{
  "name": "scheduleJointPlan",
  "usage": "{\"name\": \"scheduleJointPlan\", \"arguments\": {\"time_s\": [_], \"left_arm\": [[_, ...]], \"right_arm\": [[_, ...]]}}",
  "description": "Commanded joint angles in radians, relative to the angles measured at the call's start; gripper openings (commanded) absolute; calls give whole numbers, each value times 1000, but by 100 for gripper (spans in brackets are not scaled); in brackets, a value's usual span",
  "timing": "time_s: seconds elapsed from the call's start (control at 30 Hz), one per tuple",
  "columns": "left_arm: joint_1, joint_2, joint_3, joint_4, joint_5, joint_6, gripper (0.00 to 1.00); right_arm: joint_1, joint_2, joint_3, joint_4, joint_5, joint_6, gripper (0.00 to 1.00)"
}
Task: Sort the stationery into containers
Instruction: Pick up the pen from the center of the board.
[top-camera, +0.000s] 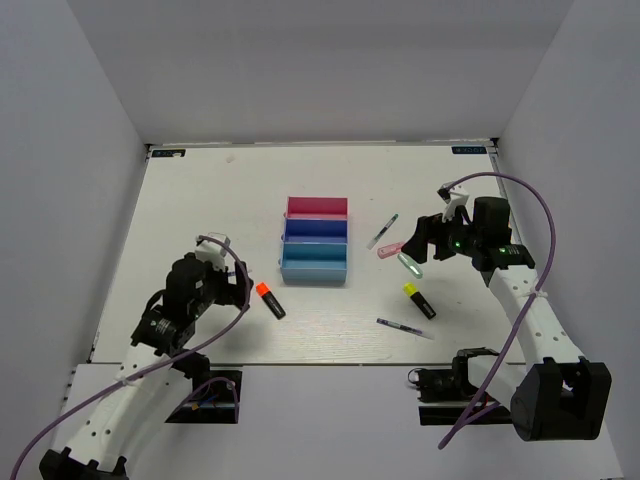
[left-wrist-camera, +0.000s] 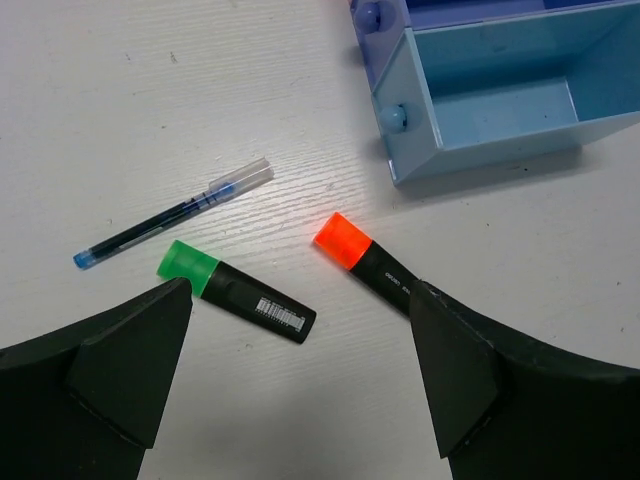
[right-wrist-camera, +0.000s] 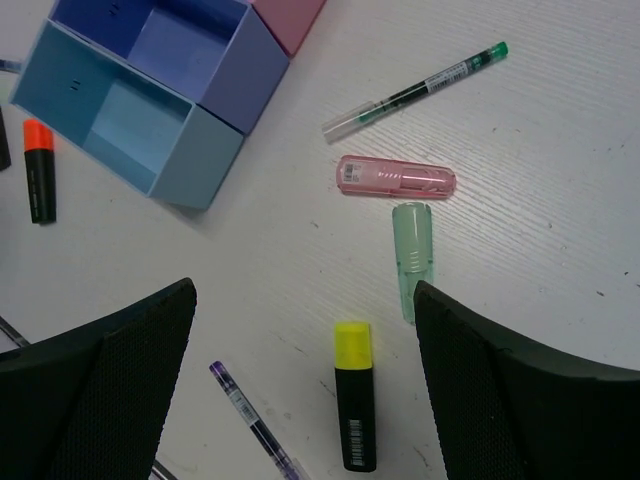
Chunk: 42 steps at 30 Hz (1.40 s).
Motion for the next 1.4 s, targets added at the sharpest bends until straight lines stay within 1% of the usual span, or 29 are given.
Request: {"name": "scheduleJointPlan", "arguments": {"time_s": [0.0,0.1,0.2,0.23,0.27,0.3,0.33,0.37,0.4,0.43,0.47,0.5,0.53,0.57,0.6,0.63,0.67,0.7,0.73,0.77,0.8,0.9,0.97,1.0,1.03,1.07,1.1,1.2,1.37], "left_arm": [[-4,20,-3,18,14,12,100],[-2,56,5,22,33,23,100],[-5,114,34,21,35,43,95],[-10,131,40,13,37,49,92],[-10,167,71,15,40,85,73],[-14,213,83,12,32,101,60],[-27,244,101,-5,26,115,45],[-33,340,162,-17,20,180,16],[-39,375,186,-42,17,204,5],[-63,411,226,-51,-23,224,0],[-70,441,243,-71,-40,274,0],[-79,535,276,-73,-42,320,1],[-79,566,311,-76,-39,360,10],[-79,617,327,-83,-34,382,30],[-79,669,373,-85,-39,430,69],[-76,727,393,-88,-95,434,71],[-54,787,483,-129,-117,397,69],[-39,810,484,-154,-131,336,64],[-21,847,517,-178,-115,313,58],[17,852,522,-173,-85,293,55],[25,852,502,-144,-28,294,55],[38,827,421,-82,32,435,54],[68,853,422,-80,46,515,48],[116,887,436,-126,126,526,46],[128,916,451,-143,157,541,45],[139,942,483,-152,203,547,45],[160,955,491,-162,237,550,48],[165,1010,497,-169,234,572,54],[193,1048,462,-91,205,566,54]], "right_arm": [[-2,6,29,17,-54,11,90],[-2,-16,19,-4,-86,-53,90],[-5,-42,-18,-24,-131,-174,90],[-4,-45,-17,-37,-183,-199,69],[2,-48,-15,-65,-192,-244,40],[1,-49,-11,-73,-206,-245,5],[1,-49,0,-78,-208,-248,0],[2,-49,9,-99,-212,-272,0],[6,-48,12,-112,-214,-282,0],[4,-49,22,-116,-218,-298,8],[4,-48,23,-144,-223,-302,73],[4,-51,25,-156,-224,-320,90],[4,-54,28,-159,-232,-329,90],[6,-60,20,-159,-235,-331,90],[3,-63,17,-153,-238,-329,90],[6,-69,13,-150,-238,-325,90],[6,-69,12,-152,-244,-323,90],[6,-69,16,-155,-244,-323,90],[6,-66,19,-170,-247,-326,90],[6,-68,23,-175,-248,-329,90],[6,-71,26,-178,-244,-329,90],[6,-83,29,-179,-241,-319,90],[12,-91,29,-178,-246,-309,90],[9,-91,31,-175,-252,-309,90],[9,-92,29,-172,-252,-306,90],[7,-91,31,-173,-251,-306,90],[9,-89,32,-175,-245,-303,90],[21,-88,34,-181,-235,-303,90],[6,-86,40,-187,-235,-303,90]]}}
